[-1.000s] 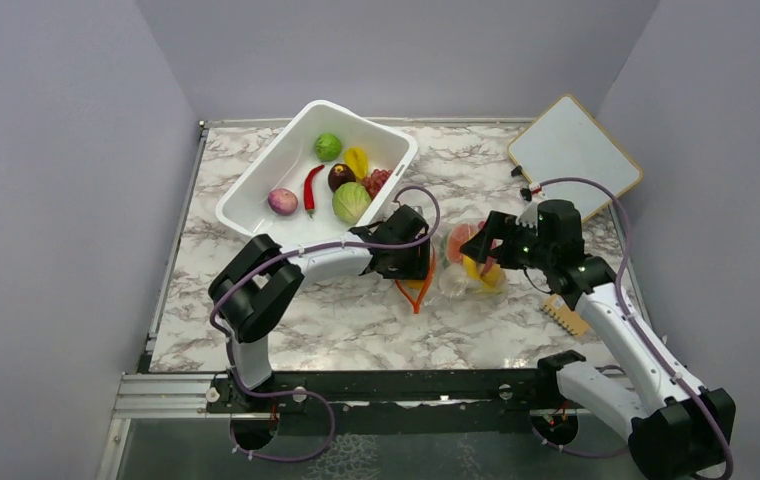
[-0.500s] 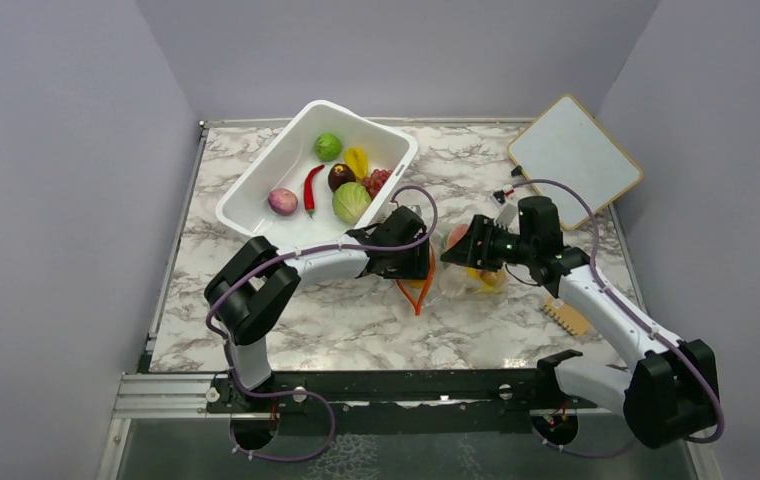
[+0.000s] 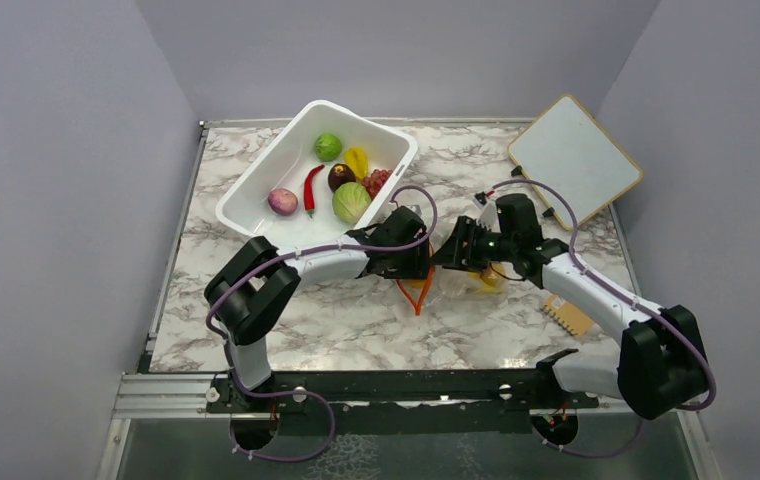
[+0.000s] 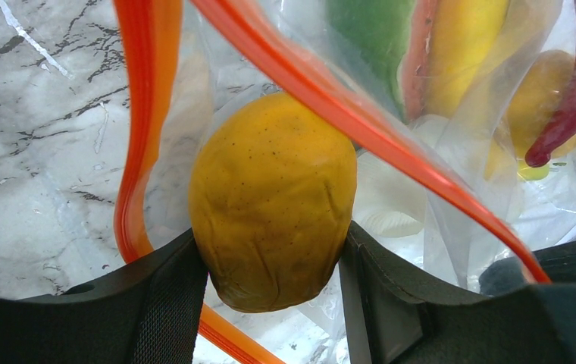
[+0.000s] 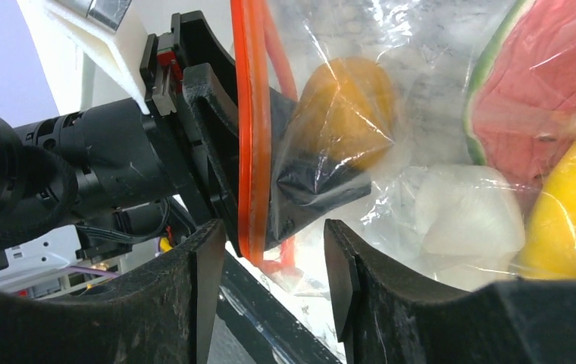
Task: Open the zip-top bag and remove the fake food
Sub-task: Pick up the fake fruit from the zipper food storage bag.
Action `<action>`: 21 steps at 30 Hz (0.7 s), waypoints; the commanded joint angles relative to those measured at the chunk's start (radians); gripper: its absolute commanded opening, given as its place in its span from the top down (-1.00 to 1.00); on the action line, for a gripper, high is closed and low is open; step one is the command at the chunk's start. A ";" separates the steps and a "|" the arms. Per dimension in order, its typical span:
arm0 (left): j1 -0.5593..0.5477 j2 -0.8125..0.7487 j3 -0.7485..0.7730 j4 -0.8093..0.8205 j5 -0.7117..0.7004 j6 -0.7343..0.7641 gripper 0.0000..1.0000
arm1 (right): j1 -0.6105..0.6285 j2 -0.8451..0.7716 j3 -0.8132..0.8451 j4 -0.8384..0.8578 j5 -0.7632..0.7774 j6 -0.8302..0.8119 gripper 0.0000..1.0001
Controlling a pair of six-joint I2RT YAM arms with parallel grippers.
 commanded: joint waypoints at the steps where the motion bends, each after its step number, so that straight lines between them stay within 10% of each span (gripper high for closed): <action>1: -0.008 -0.042 -0.019 0.021 0.018 -0.009 0.41 | 0.006 0.027 0.038 0.037 0.051 0.023 0.00; 21: -0.007 -0.045 -0.014 0.015 0.014 0.002 0.43 | 0.007 0.080 0.122 -0.095 0.125 -0.018 0.62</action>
